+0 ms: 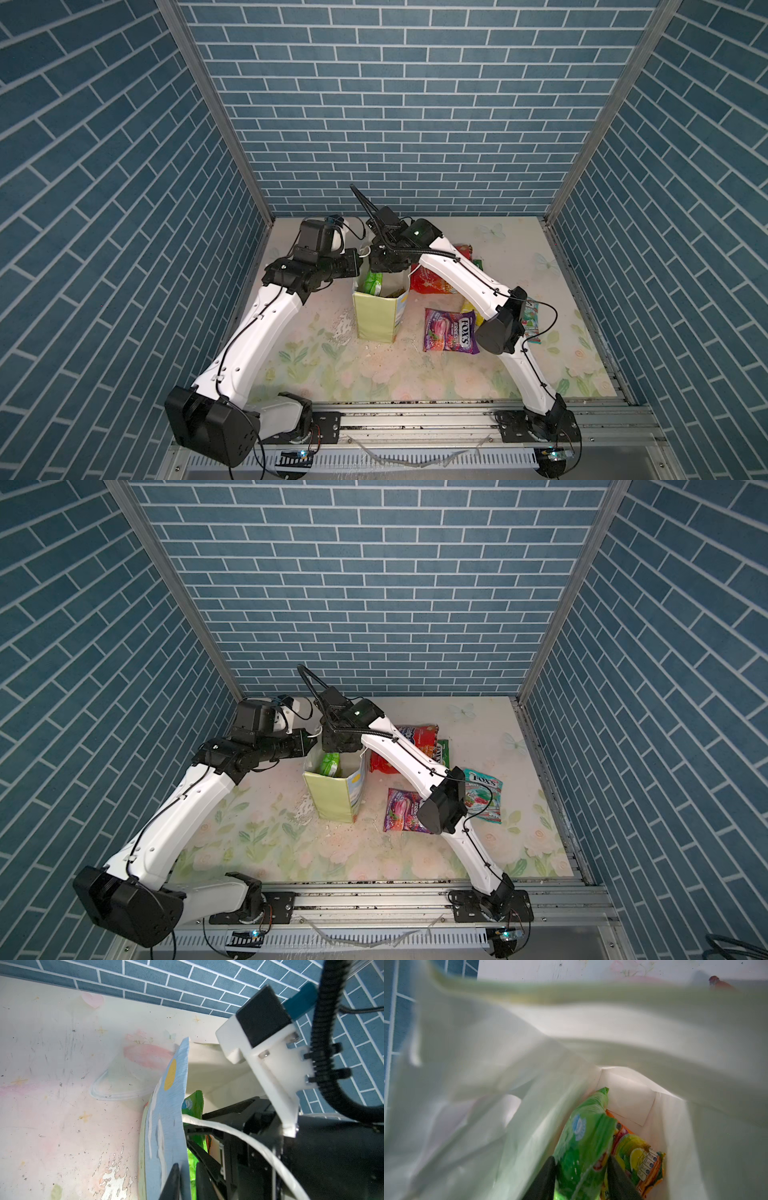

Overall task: Take the snacks out of the paper bag
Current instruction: Pick up the snack from the paper bag.

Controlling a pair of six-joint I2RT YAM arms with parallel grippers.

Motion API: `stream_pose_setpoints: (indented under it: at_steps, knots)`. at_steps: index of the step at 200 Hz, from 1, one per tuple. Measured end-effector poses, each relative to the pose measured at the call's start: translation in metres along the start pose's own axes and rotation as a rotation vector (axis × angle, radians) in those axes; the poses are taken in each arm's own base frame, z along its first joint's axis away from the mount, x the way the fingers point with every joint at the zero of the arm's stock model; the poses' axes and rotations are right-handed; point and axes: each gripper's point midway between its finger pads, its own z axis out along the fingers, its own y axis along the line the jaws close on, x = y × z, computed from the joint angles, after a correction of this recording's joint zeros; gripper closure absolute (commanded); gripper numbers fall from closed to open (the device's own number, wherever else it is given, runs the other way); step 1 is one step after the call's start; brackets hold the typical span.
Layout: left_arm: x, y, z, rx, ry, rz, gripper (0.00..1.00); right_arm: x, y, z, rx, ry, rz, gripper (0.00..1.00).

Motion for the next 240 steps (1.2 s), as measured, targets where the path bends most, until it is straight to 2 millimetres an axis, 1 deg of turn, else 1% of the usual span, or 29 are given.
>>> stream_pose_setpoints:
  at_steps: [49,111,156,192,216,240]
  knots:
    - [0.000,0.000,0.000,-0.001,0.000,-0.001,0.83,0.001,-0.001,0.003,0.006,0.007,0.000,0.70]
    - [0.000,0.001,0.001,-0.001,0.001,-0.001,0.83,0.002,-0.002,0.003,0.011,0.008,-0.005,1.00]
    - [0.001,0.002,0.003,-0.007,0.006,-0.001,0.82,0.001,-0.004,0.003,0.017,0.002,-0.016,1.00]
    - [0.002,0.003,0.005,-0.013,0.012,0.003,0.79,-0.004,-0.004,0.000,0.009,-0.010,-0.032,1.00]
    - [0.003,0.005,0.006,-0.021,0.020,0.004,0.78,-0.009,0.000,-0.011,-0.015,-0.031,-0.046,1.00]
    - [0.005,0.007,0.006,-0.028,0.025,0.005,0.77,-0.018,0.006,-0.030,-0.050,-0.070,-0.051,1.00]
